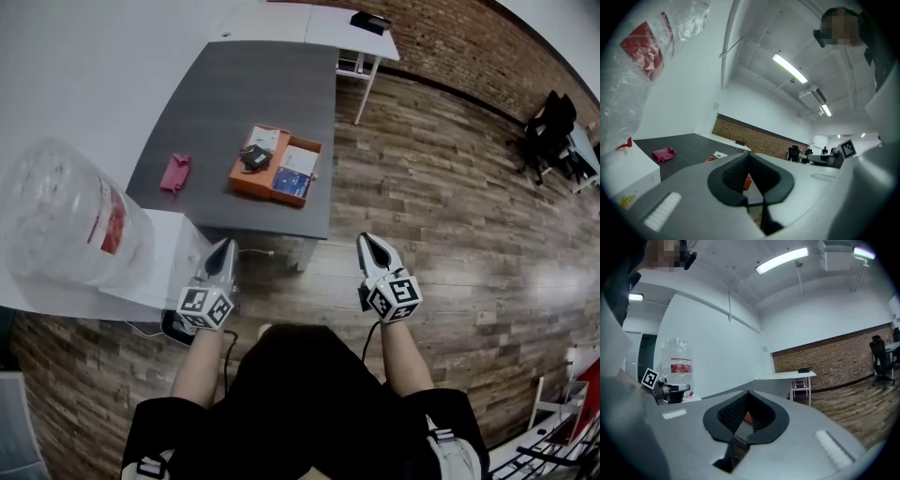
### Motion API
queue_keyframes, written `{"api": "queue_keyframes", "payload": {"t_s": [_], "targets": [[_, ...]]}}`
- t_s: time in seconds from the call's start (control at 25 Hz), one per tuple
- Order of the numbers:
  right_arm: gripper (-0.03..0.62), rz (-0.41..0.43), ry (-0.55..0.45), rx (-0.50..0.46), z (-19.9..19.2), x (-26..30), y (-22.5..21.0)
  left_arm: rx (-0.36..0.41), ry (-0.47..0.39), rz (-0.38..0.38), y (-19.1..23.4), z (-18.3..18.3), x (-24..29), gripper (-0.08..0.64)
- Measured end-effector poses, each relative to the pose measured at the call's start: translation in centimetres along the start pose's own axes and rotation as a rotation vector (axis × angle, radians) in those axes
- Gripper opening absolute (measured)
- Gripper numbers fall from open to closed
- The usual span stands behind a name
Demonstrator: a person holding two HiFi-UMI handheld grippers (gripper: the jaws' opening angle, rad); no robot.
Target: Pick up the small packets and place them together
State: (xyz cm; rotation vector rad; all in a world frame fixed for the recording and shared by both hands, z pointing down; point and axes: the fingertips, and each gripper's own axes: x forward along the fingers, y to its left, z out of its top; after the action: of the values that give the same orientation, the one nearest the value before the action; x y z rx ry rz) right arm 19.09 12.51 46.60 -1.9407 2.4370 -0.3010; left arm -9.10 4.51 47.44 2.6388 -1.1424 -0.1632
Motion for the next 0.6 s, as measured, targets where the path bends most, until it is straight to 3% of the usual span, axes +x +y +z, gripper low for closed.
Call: {"api": "queue_keyframes", "payload": {"t_s": [0.32,0.6], "targets": [[0.002,-0.004,0.0,-0.032,0.8,0.2,-0.8,-0.018,-0.002,-0.061,-1.3,0.2,2.7,-0.002],[0.002,-0.005,-0.001,-0.04,1.2,1.1,-1.5,-0.008,0.004,-0.068,-0.9,0.2,3.8,-0.002]]}}
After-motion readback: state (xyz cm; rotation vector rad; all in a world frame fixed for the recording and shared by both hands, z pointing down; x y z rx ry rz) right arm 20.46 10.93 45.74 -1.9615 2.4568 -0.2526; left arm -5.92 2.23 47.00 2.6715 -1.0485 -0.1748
